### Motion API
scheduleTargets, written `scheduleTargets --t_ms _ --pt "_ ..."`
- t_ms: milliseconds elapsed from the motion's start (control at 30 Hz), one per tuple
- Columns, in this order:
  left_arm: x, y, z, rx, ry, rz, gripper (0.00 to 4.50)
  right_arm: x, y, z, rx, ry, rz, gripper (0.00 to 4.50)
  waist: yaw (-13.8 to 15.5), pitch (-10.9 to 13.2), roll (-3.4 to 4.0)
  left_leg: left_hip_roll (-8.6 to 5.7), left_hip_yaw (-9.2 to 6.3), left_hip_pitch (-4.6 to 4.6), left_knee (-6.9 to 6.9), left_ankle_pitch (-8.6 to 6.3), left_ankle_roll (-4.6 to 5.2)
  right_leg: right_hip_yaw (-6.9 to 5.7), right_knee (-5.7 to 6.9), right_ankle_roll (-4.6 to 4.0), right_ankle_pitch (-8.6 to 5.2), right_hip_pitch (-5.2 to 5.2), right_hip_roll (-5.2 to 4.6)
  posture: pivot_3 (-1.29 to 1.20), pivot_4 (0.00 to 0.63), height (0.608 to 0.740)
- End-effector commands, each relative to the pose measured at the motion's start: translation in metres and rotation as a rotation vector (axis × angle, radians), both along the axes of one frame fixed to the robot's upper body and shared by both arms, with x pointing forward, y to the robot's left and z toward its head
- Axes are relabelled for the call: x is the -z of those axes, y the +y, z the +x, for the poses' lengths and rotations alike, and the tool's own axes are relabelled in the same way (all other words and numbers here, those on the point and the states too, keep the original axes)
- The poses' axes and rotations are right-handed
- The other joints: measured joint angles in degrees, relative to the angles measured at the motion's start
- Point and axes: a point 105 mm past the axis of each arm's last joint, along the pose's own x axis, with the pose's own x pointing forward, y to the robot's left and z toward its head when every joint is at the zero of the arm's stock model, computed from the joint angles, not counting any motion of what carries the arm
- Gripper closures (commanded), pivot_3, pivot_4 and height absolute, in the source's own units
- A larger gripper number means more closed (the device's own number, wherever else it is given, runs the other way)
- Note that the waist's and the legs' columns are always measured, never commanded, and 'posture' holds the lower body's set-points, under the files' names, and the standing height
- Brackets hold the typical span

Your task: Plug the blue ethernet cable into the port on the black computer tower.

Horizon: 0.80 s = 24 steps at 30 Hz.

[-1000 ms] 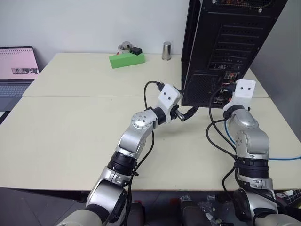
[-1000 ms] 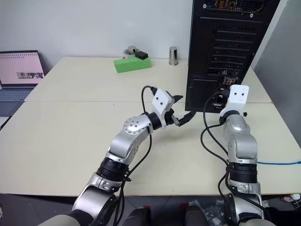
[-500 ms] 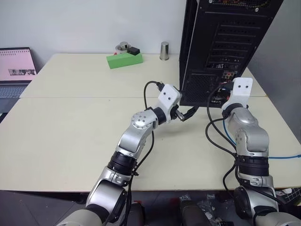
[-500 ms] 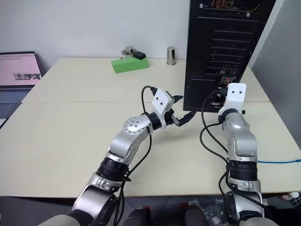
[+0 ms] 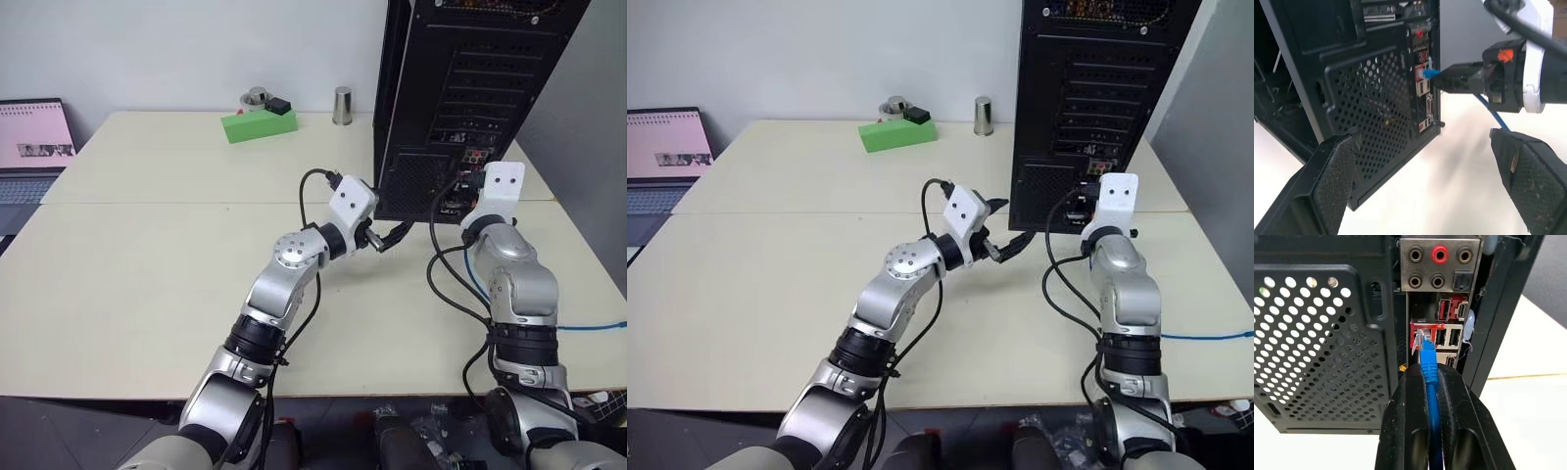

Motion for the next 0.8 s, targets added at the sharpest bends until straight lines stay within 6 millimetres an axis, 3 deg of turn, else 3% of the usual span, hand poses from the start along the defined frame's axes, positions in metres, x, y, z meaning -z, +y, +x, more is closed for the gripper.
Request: scheduleTargets --t_ms 33,300,800 --pt "-0.018 -0.001 -0.002 0.008 -0.061 -0.032 0.05 -0.022 0.004 0.0 0.003 -0.061 0.093 4.5 0.0 0.0 0.0 0.0 -0.01 0.0 -0.01 0.0 0.0 -0.02 0.0 0.0 0.0 0.01 0.0 0.0 0.15 0.74" --pt "-0.02 -0.001 -0.001 0.007 -0.06 -0.036 0.05 -0.029 0.008 0.002 0.016 -0.057 0.182 4.5 0.0 0.0 0.0 0.0 0.0 -0.01 -0.02 0.0 0.0 -0.01 0.0 0.0 0.0 -0.01 0.0 0.0 0.15 0.74" --pt "-0.025 -0.002 -0.003 0.025 -0.059 -0.065 0.05 -0.033 0.013 0.013 0.004 -0.067 0.157 4.5 -0.3 0.0 0.02 0.01 0.05 0.01 -0.02 0.0 0.0 0.05 0.02 0.02 0.01 -0.04 0.01 0.0 0.15 0.74"
